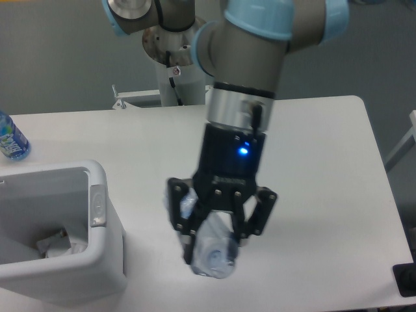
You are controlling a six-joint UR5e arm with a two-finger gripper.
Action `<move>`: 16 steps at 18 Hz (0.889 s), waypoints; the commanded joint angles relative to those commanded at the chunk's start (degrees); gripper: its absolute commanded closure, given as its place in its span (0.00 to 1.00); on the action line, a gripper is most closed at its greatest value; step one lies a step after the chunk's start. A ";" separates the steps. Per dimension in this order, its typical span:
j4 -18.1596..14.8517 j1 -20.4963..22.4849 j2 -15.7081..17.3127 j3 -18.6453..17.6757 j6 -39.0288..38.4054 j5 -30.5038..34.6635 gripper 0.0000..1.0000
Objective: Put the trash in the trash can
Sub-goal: 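Carry the bottle into the white bin and open the gripper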
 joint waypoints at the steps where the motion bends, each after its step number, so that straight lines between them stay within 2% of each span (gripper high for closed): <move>1: 0.00 -0.53 0.18 0.00 0.00 0.00 0.40; 9: 1.76 -9.22 0.88 -0.26 1.84 0.00 0.40; 16: 2.11 -14.07 -2.19 -0.61 8.34 0.09 0.40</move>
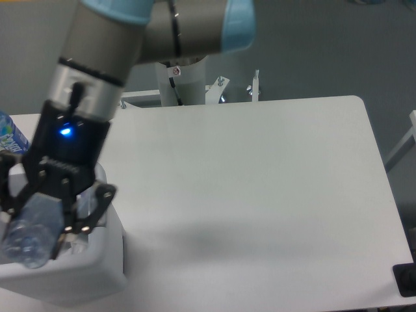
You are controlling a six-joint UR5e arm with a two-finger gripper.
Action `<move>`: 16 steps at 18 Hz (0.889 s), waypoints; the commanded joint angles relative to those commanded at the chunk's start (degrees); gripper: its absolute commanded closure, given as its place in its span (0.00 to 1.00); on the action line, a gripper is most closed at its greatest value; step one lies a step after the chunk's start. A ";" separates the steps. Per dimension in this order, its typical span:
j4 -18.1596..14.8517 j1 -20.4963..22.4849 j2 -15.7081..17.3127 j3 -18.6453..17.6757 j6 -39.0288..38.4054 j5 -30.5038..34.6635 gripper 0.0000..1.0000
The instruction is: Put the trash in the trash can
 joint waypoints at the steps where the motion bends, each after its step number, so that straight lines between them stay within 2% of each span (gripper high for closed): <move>1: 0.00 -0.18 -0.35 0.00 0.44 -0.09 0.39; 2: 0.00 -0.44 -0.79 0.00 0.79 -0.09 0.36; 5: 0.00 -0.79 -1.15 -0.52 2.03 0.00 0.15; 6: 0.00 -0.71 -0.97 -0.79 2.38 0.17 0.02; 11: -0.09 0.34 1.57 -4.39 2.47 0.62 0.00; 13: -0.09 4.11 3.07 -5.27 2.47 1.32 0.00; 16: -0.17 9.30 3.51 -4.67 2.82 2.11 0.00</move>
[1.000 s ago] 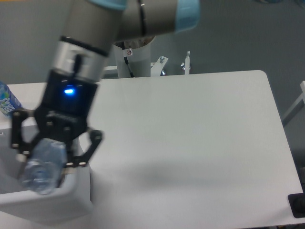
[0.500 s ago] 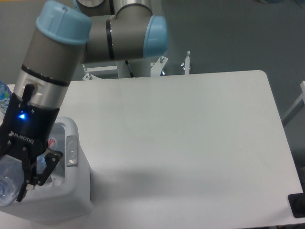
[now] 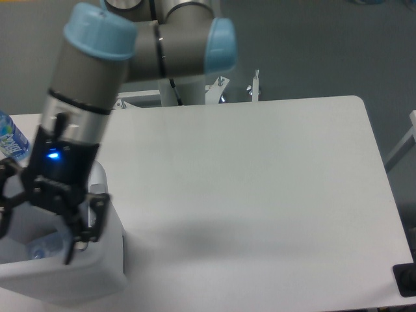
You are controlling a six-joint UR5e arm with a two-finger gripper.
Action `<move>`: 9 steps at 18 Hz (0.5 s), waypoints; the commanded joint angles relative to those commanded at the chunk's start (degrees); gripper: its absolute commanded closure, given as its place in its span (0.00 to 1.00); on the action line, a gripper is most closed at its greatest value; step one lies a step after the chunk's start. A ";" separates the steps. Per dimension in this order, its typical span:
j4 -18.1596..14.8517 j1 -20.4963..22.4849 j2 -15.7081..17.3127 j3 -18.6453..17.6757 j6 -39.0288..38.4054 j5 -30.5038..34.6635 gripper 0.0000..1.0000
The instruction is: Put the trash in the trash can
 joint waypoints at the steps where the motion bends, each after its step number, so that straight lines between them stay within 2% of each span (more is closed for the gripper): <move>1: 0.00 0.97 0.35 0.35 0.00 0.79 0.00; 4: -0.35 4.58 2.28 -0.34 1.66 6.05 0.00; 6: -0.88 5.99 3.07 -1.83 6.65 11.14 0.00; 8: -2.80 6.70 4.39 -2.63 11.75 16.33 0.00; 9: -4.81 6.78 4.57 -2.63 14.48 19.22 0.00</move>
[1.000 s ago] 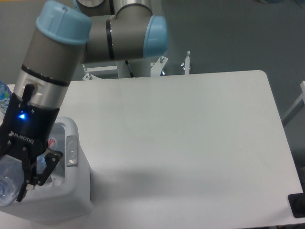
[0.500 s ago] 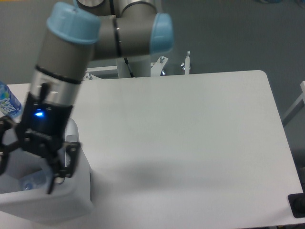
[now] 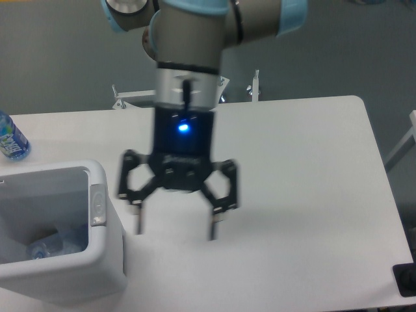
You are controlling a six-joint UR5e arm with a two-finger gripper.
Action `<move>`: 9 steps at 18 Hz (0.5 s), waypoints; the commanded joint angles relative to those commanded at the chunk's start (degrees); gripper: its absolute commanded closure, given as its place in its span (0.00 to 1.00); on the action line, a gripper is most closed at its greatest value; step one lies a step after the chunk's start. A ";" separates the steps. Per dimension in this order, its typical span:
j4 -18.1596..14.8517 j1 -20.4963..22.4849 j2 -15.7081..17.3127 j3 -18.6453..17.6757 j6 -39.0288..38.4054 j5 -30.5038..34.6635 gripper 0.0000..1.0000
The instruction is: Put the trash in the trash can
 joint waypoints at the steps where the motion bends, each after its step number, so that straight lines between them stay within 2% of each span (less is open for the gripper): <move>1: -2.37 0.00 0.26 0.00 2.81 2.99 0.00; 3: -6.77 0.09 0.79 -0.09 9.57 7.83 0.00; 6: -13.45 0.61 1.67 -0.61 18.72 10.57 0.00; 9: -16.45 2.37 3.60 -2.19 26.55 11.45 0.00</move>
